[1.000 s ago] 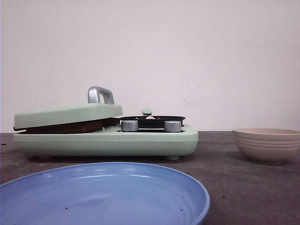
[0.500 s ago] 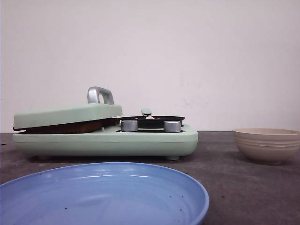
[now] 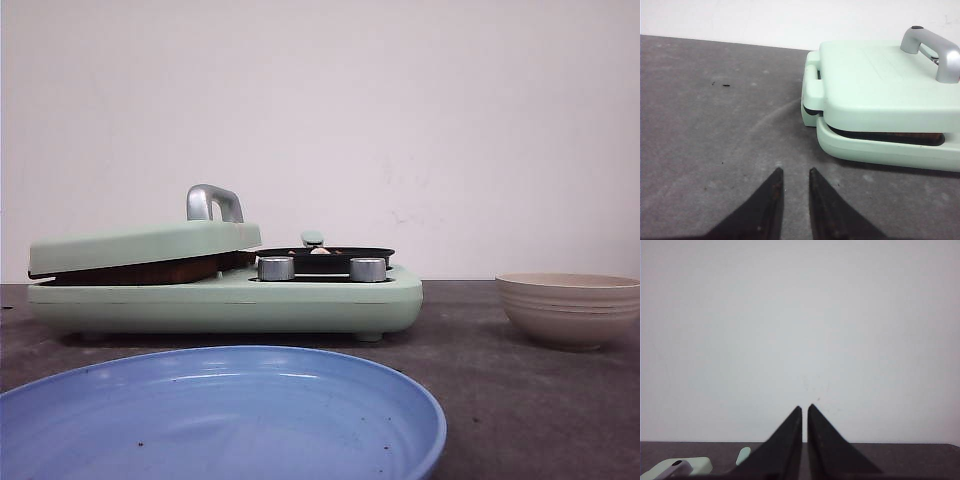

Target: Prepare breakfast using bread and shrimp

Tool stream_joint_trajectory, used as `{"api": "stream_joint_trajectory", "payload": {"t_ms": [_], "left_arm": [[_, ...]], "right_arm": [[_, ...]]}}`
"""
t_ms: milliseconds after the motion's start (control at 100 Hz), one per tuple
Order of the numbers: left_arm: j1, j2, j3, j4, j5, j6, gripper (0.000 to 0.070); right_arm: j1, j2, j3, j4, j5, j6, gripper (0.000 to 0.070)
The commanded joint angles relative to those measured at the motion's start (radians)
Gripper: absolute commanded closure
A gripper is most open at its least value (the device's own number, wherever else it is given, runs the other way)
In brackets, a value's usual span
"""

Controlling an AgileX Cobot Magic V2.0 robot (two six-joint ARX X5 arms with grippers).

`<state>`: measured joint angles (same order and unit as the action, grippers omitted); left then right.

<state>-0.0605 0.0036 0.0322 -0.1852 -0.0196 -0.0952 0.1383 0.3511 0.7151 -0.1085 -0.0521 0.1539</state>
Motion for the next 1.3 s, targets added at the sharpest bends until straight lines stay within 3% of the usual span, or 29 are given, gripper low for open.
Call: {"api": "stream_joint_trajectory", "payload": {"t_ms": [0,200,370,450,670,820,880,1200,1290], "left_arm": [[-0.001,0.0,-0.018,-0.002,0.001,-0.003,0.07],[-0.001,-0.001,-0.018,-0.002,0.001,-0.003,0.07],[-0.001,0.0,-0.018,-0.002,0.001,-0.003,0.07],[-0.001,0.0,-0.018,-0.002,0.001,-0.003,0.07],[-0.001,0.0,-0.018,-0.002,0.001,-0.003,0.07],[-0.001,0.0,-0.018,-0.002,0.0,-0.003,0.07],[-0.001,0.0,-0.018,-0.002,0.0,-0.003,0.07],[-0.001,0.0,-0.018,-0.002,0.0,-0.003,0.07],[-0.001,0.0,-0.018,-0.002,0.0,-0.003,0.07]], "right_arm": [[0.002,-0.001,0.004,0.007,0.0,0.002,0.069],[0.002,-0.001,0.004,0.008,0.005,0.003,0.069],[-0.008,-0.001,0.004,-0.027,0.402,-0.005,0.069],[-0.004,-0.001,0.003,-0.014,0.481,-0.005,0.069],[-0.011,-0.002,-0.091,0.0,0.441,-0.009,0.069],[-0.032,-0.055,-0.28,-0.015,0.205,-0.013,0.069],[-0.043,-0.092,-0.364,-0.01,0.151,-0.005,0.069],[-0.075,-0.304,-0.701,0.002,0.145,-0.006,0.069],[-0.085,-0.33,-0.703,-0.072,0.146,-0.045,0.069]]}}
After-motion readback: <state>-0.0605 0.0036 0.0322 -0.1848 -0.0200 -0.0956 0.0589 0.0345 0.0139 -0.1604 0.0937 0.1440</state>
